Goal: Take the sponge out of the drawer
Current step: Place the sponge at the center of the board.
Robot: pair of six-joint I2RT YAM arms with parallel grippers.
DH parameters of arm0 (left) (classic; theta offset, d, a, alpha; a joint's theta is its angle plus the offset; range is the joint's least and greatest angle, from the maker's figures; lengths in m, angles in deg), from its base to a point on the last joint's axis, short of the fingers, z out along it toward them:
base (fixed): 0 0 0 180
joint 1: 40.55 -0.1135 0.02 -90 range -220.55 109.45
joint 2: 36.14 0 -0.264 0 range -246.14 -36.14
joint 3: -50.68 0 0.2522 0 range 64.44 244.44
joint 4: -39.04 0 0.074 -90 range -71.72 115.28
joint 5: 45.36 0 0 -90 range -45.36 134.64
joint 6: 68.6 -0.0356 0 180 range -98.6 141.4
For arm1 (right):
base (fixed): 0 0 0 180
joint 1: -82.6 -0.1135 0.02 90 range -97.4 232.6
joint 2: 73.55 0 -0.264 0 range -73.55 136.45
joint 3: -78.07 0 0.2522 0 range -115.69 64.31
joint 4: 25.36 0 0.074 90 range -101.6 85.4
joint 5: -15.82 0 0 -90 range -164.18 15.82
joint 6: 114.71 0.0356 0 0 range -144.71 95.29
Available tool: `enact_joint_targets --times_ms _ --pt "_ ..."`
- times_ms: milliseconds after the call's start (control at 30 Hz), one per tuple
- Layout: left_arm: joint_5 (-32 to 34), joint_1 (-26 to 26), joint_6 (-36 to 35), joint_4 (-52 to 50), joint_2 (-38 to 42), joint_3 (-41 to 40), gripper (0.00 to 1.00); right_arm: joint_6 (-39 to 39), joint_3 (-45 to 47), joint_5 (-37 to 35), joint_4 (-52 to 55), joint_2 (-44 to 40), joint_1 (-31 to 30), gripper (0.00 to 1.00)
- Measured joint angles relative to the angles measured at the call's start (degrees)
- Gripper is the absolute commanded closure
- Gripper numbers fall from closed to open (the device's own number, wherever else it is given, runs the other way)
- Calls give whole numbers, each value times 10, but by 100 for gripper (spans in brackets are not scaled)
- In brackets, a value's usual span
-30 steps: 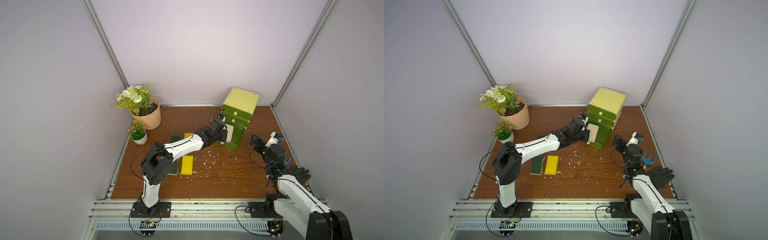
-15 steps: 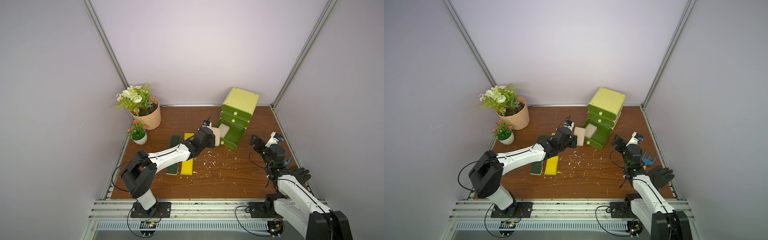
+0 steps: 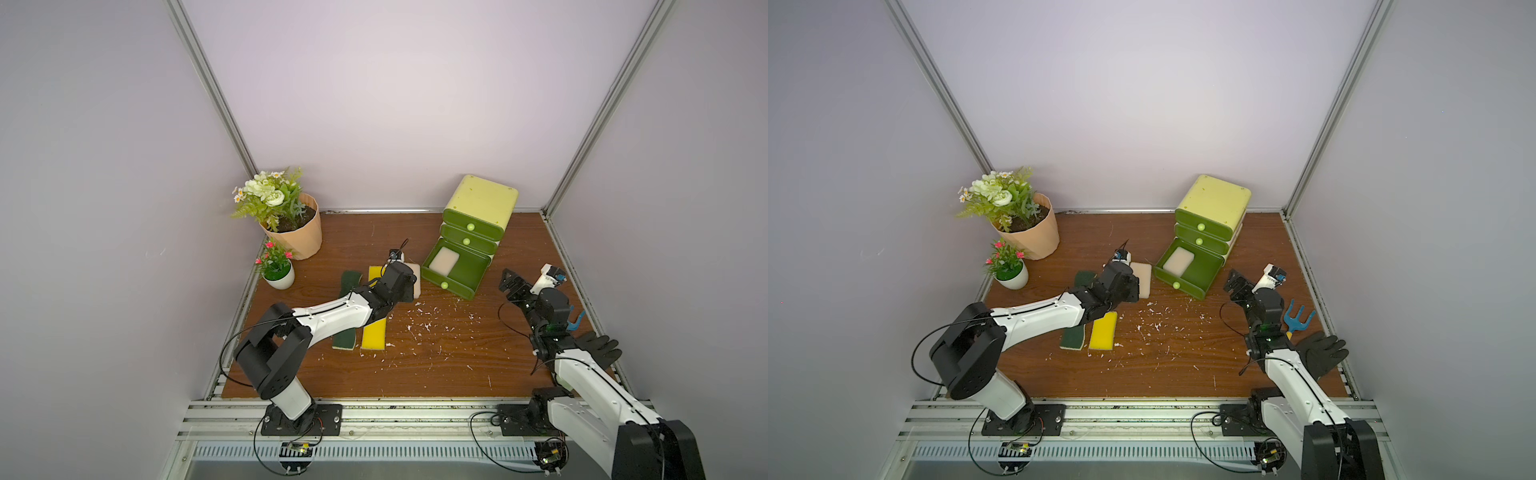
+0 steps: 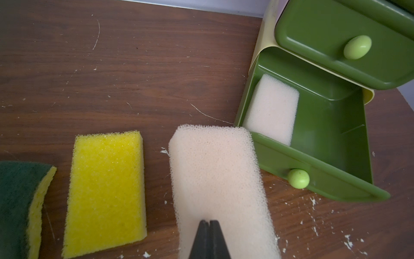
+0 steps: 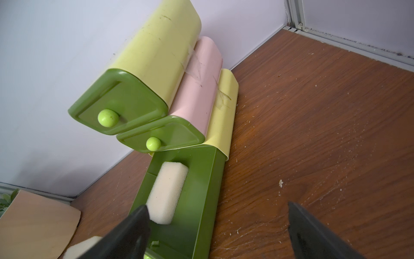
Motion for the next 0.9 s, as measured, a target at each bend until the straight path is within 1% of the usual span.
enact_joint_targets --times_ms 167,333,567,767,900 --pt "1 -4 0 3 -38 0 99 0 0 0 0 0 0 1" --pt "1 -11 1 7 -76 4 95 0 0 0 0 0 0 1" --pt "-8 -26 2 21 -107 35 91 0 0 1 0 3 0 1" --pt "-16 -34 2 23 -123 49 80 0 0 1 0 4 0 1" --pt "-17 -35 3 23 -123 49 67 0 0 2 0 7 0 1"
